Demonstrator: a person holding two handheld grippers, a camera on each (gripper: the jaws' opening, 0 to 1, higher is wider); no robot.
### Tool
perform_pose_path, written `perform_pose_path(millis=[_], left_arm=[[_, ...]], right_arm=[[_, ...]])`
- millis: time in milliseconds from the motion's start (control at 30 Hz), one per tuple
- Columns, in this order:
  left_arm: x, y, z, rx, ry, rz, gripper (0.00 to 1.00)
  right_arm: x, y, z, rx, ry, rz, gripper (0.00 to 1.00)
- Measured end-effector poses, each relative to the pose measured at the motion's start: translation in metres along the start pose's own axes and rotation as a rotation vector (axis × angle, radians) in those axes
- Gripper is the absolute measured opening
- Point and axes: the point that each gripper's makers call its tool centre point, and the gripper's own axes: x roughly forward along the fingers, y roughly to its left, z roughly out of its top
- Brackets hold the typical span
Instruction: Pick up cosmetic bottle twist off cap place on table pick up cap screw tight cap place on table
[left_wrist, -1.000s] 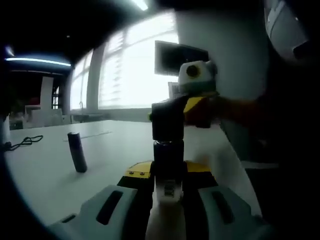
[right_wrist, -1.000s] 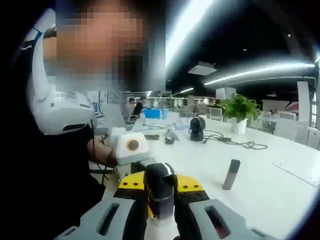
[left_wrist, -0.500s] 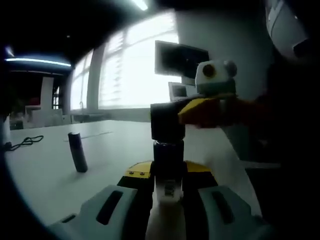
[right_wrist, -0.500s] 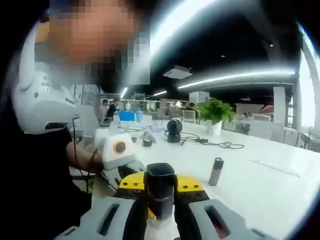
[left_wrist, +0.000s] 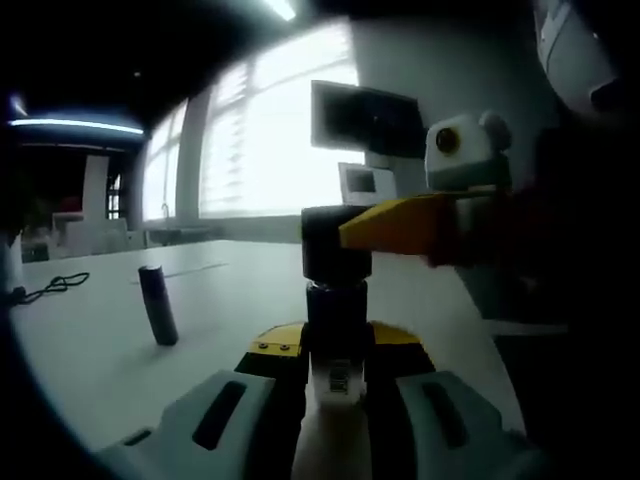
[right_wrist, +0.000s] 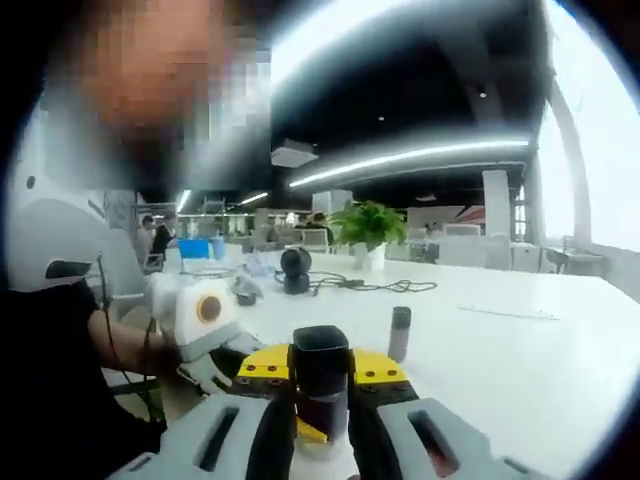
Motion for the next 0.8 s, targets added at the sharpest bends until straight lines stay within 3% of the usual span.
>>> perform_pose_path(millis=[300,533,800], left_arm=[[-0.0010,0.0008,0.0002,-0.002,0.002,0.007,0.10],[-0.0010,0.0009,0.0005,0.010,0.002,0.013,0.10],[-0.0011,0.0013,0.0002,0.008,0.002,0.016,0.11]], right_arm=[[-0.0011,-0.0023,0.0004,-0.022,-0.002,-0.199,0.13],[-0.0039,-0.0050,-0.0005,0.064,-0.034,-0.312,0.13],[-0.0041,-0.0051,-0.0005,0.062,-0.033,-0.453,0.13]])
